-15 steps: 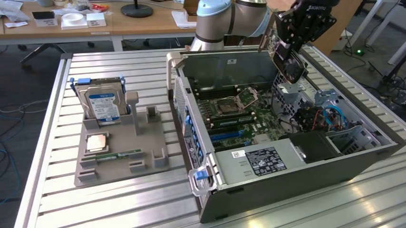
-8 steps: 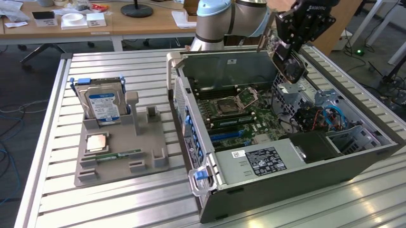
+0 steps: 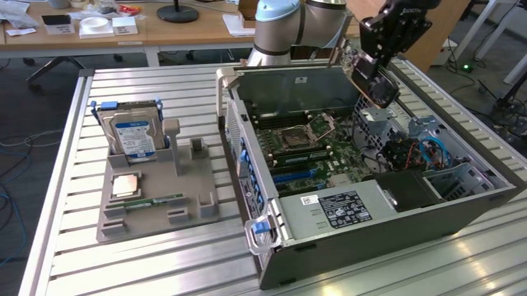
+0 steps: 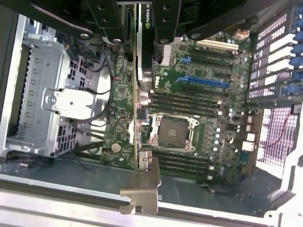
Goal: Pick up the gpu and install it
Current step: 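Insert the gpu into the slot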
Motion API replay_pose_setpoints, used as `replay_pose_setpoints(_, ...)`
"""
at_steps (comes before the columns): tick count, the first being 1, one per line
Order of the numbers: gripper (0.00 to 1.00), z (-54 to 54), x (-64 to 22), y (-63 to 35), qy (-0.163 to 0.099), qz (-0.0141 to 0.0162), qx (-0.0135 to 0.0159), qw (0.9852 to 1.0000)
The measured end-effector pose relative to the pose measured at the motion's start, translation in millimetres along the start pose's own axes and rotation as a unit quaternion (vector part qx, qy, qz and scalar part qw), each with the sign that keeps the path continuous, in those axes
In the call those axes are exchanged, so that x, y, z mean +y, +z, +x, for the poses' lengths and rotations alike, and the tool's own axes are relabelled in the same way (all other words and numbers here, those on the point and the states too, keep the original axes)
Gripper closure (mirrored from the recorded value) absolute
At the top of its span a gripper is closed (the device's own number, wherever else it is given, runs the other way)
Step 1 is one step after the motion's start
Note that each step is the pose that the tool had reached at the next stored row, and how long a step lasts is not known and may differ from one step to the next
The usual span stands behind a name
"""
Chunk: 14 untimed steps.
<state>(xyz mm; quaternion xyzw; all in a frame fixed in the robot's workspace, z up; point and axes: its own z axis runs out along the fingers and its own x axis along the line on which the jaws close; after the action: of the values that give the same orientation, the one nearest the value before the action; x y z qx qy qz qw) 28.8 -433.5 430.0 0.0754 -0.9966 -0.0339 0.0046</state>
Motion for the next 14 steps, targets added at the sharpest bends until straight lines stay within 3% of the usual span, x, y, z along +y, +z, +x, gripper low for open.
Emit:
replay_pose_setpoints(3, 0.74, 0.0, 0.0, 0.3, -0.027, 0.0001, 0.0019, 0.9996)
replay_pose_setpoints(7, 0.74, 0.0, -0.1, 0.6, -0.063, 0.0003, 0.0043, 0.998)
replay_pose_setpoints(14, 0.74, 0.0, -0.1, 1.0, -0.12, 0.0006, 0.0082, 0.9928)
